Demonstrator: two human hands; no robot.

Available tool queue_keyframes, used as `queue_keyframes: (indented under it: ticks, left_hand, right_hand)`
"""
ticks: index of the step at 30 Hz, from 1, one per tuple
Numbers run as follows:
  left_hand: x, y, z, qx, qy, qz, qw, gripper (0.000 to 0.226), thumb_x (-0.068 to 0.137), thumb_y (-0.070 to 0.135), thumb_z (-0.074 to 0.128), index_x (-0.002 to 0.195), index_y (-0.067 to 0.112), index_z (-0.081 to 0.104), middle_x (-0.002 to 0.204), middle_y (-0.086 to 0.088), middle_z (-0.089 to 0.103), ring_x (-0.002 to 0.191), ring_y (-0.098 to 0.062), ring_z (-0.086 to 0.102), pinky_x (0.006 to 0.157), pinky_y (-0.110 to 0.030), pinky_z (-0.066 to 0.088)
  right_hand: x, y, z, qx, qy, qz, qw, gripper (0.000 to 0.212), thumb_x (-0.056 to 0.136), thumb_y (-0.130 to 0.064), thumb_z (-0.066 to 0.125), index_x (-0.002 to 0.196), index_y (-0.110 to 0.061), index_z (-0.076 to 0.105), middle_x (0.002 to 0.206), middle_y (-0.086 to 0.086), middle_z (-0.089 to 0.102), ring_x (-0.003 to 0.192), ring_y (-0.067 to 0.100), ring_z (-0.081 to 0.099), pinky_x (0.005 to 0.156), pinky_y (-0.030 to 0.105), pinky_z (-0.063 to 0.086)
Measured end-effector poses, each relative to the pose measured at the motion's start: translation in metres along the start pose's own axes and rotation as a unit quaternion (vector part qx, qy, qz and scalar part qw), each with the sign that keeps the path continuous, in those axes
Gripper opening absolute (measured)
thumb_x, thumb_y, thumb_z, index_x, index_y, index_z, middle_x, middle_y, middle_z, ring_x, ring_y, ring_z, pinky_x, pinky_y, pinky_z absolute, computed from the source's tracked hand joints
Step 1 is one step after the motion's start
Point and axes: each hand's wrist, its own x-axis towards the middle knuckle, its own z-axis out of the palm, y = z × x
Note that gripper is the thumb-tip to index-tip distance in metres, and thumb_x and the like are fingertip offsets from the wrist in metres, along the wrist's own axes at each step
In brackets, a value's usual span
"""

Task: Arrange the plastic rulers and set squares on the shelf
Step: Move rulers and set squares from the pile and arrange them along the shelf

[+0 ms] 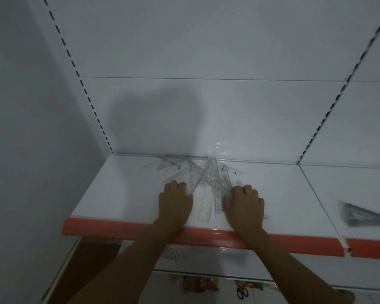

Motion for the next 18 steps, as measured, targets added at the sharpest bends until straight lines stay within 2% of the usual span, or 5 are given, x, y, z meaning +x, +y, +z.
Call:
queue_keyframes:
  ticks: [8,10,14,18]
  left_hand:
    - [0.001,-0.0073,0.0078,-0.127,0.067,-0.007,0.99,0.043,0.083,0.032,0.057,0.122,0.014,0.057,0.112,-0.005,0.056,0.104,-0.021,0.049,0.087,-0.035,0.044]
    - [0.0012,-0.009,0.0074,-0.141,0.072,-0.001,0.987,0.036,0.083,0.025,0.057,0.117,0.015,0.055,0.108,-0.003,0.058,0.1,-0.02,0.052,0.085,-0.034,0.045]
    - [0.0013,-0.0087,0.0061,-0.169,0.077,-0.011,0.983,0.014,0.086,0.011,0.049,0.099,0.016,0.051,0.088,-0.002,0.062,0.077,-0.021,0.059,0.072,-0.035,0.047]
    - [0.0011,-0.0082,0.0062,-0.201,0.097,-0.014,0.975,0.014,0.091,0.01,0.049,0.104,0.012,0.052,0.091,-0.004,0.064,0.076,-0.022,0.06,0.07,-0.037,0.051]
  right_hand:
    - [0.0001,-0.0009,0.0034,0.052,0.026,0.026,0.998,0.028,0.083,-0.029,0.068,0.103,-0.01,0.064,0.097,0.009,0.06,0.089,0.027,0.055,0.074,0.036,0.038]
    - [0.0002,-0.0026,0.0028,0.064,0.019,0.035,0.997,0.03,0.085,-0.029,0.067,0.107,-0.01,0.062,0.1,0.008,0.061,0.091,0.025,0.054,0.075,0.034,0.036]
    - [-0.0004,-0.0042,0.002,0.086,0.015,0.038,0.995,0.031,0.085,-0.029,0.067,0.108,-0.009,0.06,0.098,0.006,0.062,0.09,0.024,0.054,0.076,0.034,0.036]
    - [-0.001,-0.0045,0.0017,0.095,0.027,0.037,0.994,0.031,0.082,-0.028,0.07,0.104,-0.009,0.06,0.093,0.006,0.062,0.086,0.023,0.055,0.072,0.03,0.033]
